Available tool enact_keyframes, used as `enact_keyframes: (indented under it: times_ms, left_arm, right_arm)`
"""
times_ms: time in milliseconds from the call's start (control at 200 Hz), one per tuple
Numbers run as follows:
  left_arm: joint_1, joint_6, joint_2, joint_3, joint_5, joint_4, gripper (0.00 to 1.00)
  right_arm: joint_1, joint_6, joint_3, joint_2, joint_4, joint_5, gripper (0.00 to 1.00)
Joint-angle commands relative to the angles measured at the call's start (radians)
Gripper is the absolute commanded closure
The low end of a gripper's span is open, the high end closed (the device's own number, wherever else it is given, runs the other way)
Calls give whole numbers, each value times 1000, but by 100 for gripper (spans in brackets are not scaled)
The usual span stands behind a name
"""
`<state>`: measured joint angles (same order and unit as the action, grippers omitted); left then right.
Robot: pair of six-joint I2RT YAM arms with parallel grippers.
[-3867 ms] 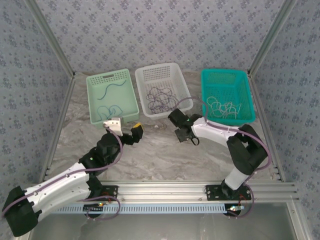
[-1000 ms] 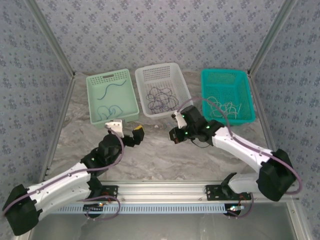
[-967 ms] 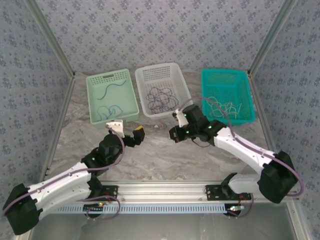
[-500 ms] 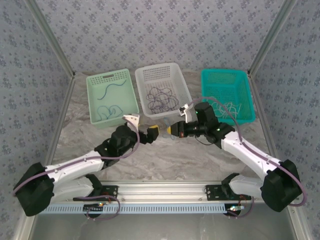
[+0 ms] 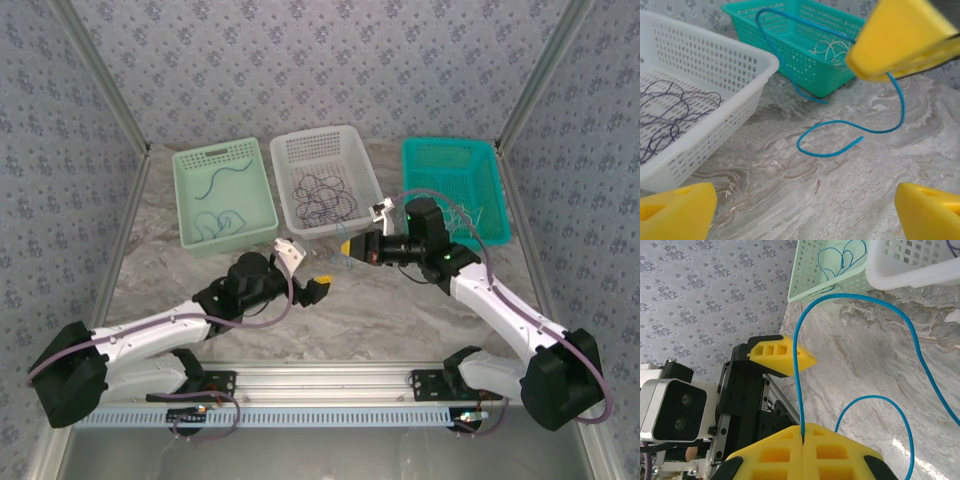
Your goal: Untangle the cables
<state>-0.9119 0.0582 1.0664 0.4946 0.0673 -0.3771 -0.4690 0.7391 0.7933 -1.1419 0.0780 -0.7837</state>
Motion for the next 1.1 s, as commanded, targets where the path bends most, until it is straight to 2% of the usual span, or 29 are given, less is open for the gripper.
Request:
enact_keyframes:
  times_ms: [0,245,545,770,849,1094]
  left_arm:
    - [-7,-108,-35,29,19,15,8]
    - [-17,-212,-20,68,26,53,9]
    - [-33,-242,65,130,69,57,11]
    - [-39,-250,138,167,78,66,17]
    - [-39,-249,148,174,89,61,27]
    - [-39,-224,179,194,112,45,78]
  right_arm:
    - [7,40,-10,6,0,-40,100]
    - [9,73,-8,1,6,-56,100]
    - [9,93,-9,1,-10,-67,100]
    - [9,103,-15,6,-20,-80,100]
    - [11,105,-17,8,-21,-80,100]
    - [17,114,-26,10,-35,-81,100]
